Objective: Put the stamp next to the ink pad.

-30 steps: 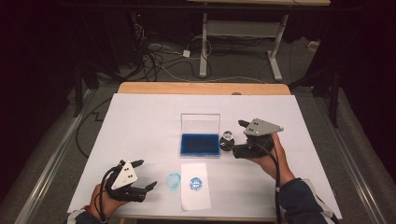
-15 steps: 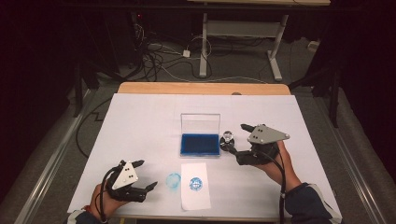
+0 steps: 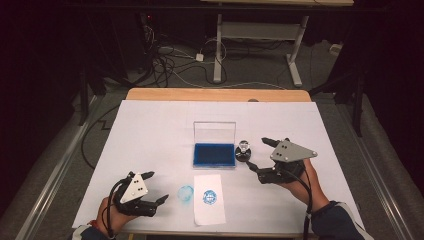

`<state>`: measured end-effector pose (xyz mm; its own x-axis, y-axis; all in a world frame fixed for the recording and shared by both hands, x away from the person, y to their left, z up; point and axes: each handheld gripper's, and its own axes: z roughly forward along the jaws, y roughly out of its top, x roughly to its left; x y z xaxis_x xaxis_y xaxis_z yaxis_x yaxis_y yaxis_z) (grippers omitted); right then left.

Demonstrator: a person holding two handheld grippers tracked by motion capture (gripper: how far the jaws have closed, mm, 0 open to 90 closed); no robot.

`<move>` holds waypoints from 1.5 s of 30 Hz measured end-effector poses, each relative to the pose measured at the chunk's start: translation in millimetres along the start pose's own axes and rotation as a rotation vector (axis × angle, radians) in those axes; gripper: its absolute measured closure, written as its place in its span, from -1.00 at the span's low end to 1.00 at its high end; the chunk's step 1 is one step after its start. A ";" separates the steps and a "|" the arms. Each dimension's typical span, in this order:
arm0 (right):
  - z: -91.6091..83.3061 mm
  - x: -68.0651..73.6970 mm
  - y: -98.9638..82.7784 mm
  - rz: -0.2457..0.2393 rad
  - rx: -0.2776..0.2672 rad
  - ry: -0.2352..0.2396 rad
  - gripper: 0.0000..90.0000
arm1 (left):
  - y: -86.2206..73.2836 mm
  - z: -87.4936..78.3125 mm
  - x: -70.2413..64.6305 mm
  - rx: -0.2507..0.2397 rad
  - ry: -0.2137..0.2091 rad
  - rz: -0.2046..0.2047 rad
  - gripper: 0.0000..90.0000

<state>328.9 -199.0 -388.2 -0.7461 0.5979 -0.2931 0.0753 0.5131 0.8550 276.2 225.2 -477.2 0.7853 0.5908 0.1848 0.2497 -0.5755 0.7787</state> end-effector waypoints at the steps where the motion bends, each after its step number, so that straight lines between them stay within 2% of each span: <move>1: -0.9 0.4 -0.8 -0.003 0.001 0.001 -0.61 | 0.0 0.0 0.0 0.001 0.000 0.001 -0.67; 12: -14.5 2.4 -9.9 -0.018 -0.022 -0.004 -0.61 | 0.1 0.9 -0.6 0.003 -0.003 0.002 -0.67; 21: -22.1 6.9 -17.9 -0.057 -0.025 -0.016 -0.61 | 0.4 0.7 -0.8 0.003 -0.001 0.003 -0.67; 34: -34.4 11.0 -39.8 -0.043 -0.028 -0.033 -0.61 | 1.2 1.7 -0.3 0.004 -0.004 0.007 -0.67; 39: -38.8 12.7 -50.3 -0.038 -0.013 -0.036 -0.61 | 2.0 3.1 0.3 0.003 -0.008 0.006 -0.67; 41: -40.6 13.6 -54.2 -0.046 0.010 -0.040 -0.62 | 2.3 3.6 0.4 0.001 -0.009 0.005 -0.67; 44: -45.1 13.1 -61.4 -0.022 0.011 -0.037 -0.62 | 2.5 4.1 0.7 0.000 -0.009 0.003 -0.67; 45: -46.4 13.0 -64.1 -0.027 0.019 -0.045 -0.62 | 2.6 4.2 0.9 0.000 -0.012 0.001 -0.67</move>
<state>283.7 -252.6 -427.0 -0.7176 0.6102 -0.3356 0.0681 0.5411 0.8382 279.9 221.9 -477.5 0.7922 0.5835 0.1787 0.2486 -0.5760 0.7787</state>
